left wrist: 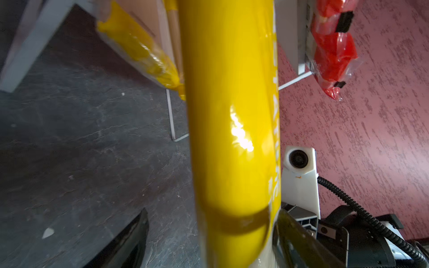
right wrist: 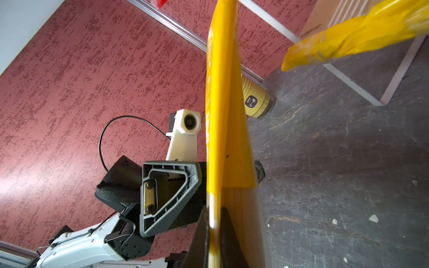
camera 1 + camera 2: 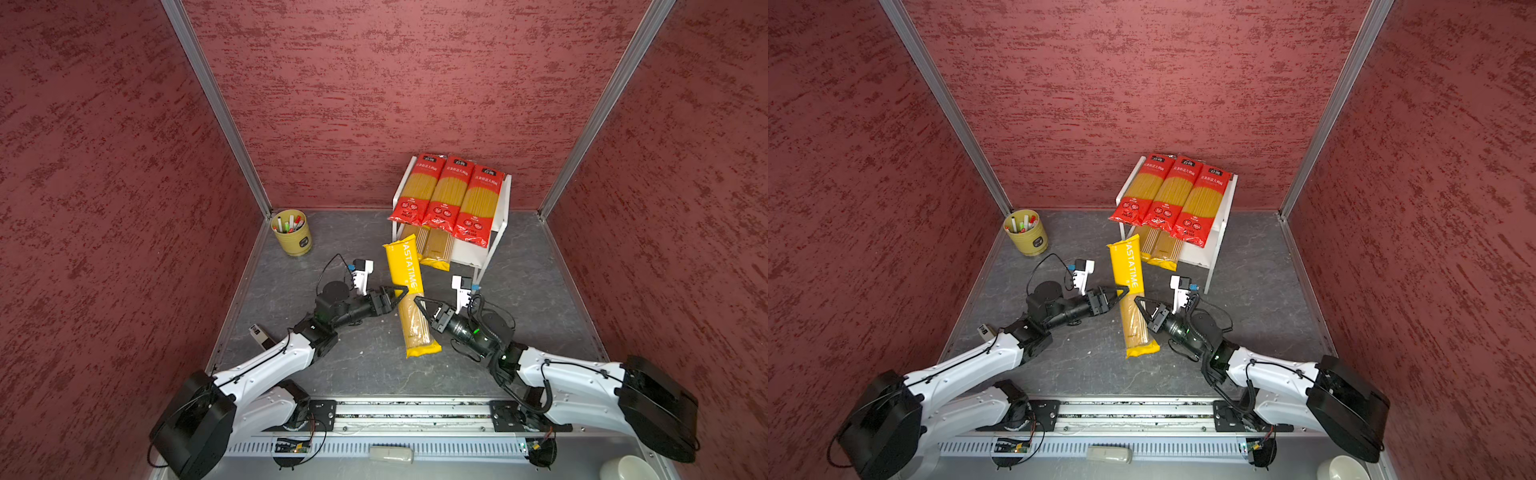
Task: Arrange pasta packages on shelves
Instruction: Pick up the pasta bag from the center of the table.
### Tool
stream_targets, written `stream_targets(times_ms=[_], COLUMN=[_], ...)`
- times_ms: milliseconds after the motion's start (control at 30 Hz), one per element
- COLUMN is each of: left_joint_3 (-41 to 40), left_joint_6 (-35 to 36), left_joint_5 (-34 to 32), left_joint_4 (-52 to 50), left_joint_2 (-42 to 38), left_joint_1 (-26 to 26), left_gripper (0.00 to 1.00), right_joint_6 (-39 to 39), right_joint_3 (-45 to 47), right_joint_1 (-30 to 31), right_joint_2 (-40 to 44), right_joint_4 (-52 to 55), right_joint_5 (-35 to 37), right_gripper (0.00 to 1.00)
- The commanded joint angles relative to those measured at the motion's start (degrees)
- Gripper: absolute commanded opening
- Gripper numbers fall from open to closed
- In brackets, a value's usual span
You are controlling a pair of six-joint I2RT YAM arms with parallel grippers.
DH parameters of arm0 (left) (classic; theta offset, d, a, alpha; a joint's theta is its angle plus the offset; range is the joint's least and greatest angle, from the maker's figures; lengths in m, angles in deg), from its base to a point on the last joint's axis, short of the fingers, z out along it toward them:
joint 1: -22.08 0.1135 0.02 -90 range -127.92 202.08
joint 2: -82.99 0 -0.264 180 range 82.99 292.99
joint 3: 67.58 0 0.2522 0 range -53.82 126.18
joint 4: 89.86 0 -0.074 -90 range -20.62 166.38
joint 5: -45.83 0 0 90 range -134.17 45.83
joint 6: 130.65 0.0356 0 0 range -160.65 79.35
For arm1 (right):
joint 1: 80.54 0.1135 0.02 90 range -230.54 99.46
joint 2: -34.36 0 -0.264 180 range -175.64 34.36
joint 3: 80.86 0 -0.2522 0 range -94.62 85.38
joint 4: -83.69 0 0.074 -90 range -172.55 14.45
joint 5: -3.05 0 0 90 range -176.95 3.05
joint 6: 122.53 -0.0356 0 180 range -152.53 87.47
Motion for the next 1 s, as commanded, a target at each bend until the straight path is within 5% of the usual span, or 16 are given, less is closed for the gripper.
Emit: stream_targets(times_ms=[0,300,467,667,867,967], left_joint_3=[3.69,12.60,18.38,23.57,27.86,30.00], left_joint_6=[0.75,-0.78,-5.16,-8.93,-12.74,-13.05], left_joint_5=[1.79,2.72,2.80,2.21,0.84,1.33], left_joint_4=[8.50,9.55,4.16,4.20,8.48,8.70], left_joint_2=[4.61,13.31,16.52,20.84,25.08,27.41], left_joint_1=[-1.38,-2.60,-0.57,-0.02,-0.49,-1.29], left_gripper=[0.83,0.42,0.27,0.15,0.15,0.17], right_joint_6=[-1.53,-2.52,-0.52,-0.42,-2.10,-2.13], right_joint_3=[-0.40,0.44,-0.22,6.59,12.17,12.71], right_joint_1=[-0.19,-0.17,-0.21,-0.19,0.02,0.03], right_joint_2=[3.66,6.65,8.16,8.17,3.38,2.16], right_joint_4=[-10.58,-1.71,13.11,8.29,-7.67,-12.92], right_joint_5=[3.25,8.93,10.25,6.83,1.52,2.65], right_gripper=[0.00,0.02,0.35,0.70,0.73,0.61])
